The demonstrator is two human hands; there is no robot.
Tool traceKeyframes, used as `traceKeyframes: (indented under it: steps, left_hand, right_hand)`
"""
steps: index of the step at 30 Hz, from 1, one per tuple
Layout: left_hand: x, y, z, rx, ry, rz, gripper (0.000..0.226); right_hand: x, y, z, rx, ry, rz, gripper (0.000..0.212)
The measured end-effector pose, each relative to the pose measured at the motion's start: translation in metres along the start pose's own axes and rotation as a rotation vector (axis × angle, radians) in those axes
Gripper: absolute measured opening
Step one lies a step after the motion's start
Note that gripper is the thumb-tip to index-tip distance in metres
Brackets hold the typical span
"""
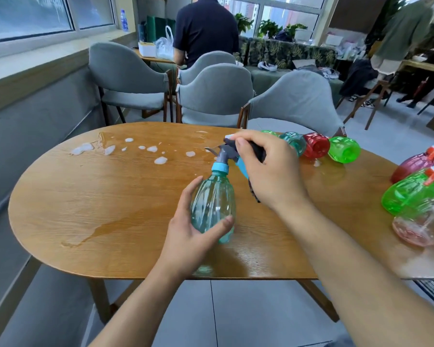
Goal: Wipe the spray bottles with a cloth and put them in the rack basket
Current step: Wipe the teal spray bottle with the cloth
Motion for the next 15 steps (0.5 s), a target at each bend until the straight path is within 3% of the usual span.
traceKeyframes:
  steps: [6, 10, 15]
  left_hand:
    - [-0.013, -0.001, -0.001, 0.033, -0.214, -0.110, 0.088]
    - [-0.027, -0.009, 0.002, 0.113, -0.206, -0.030, 0.090]
    - [-0.042, -0.014, 0.003, 0.089, -0.023, 0.142, 0.114]
  right_hand:
    - [-0.022, -0.075, 0.015, 0.083, 0.200, 0.068, 0.021]
    - [-0.030, -0.061, 0.007, 0.014, 0.371, 0.214, 0.021]
    - [-0.029, -0.056, -0.006, -0.025, 0.495, 0.401, 0.020]
Point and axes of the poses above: each hand's wrist, its own y-axis towards the middle knuckle, its own z-axis out of the palm, x = y × z, the point moved 4 cm from there along y, towards the middle knuckle, and after that the axes turned 9 degrees about y, right-handed, at the moved point
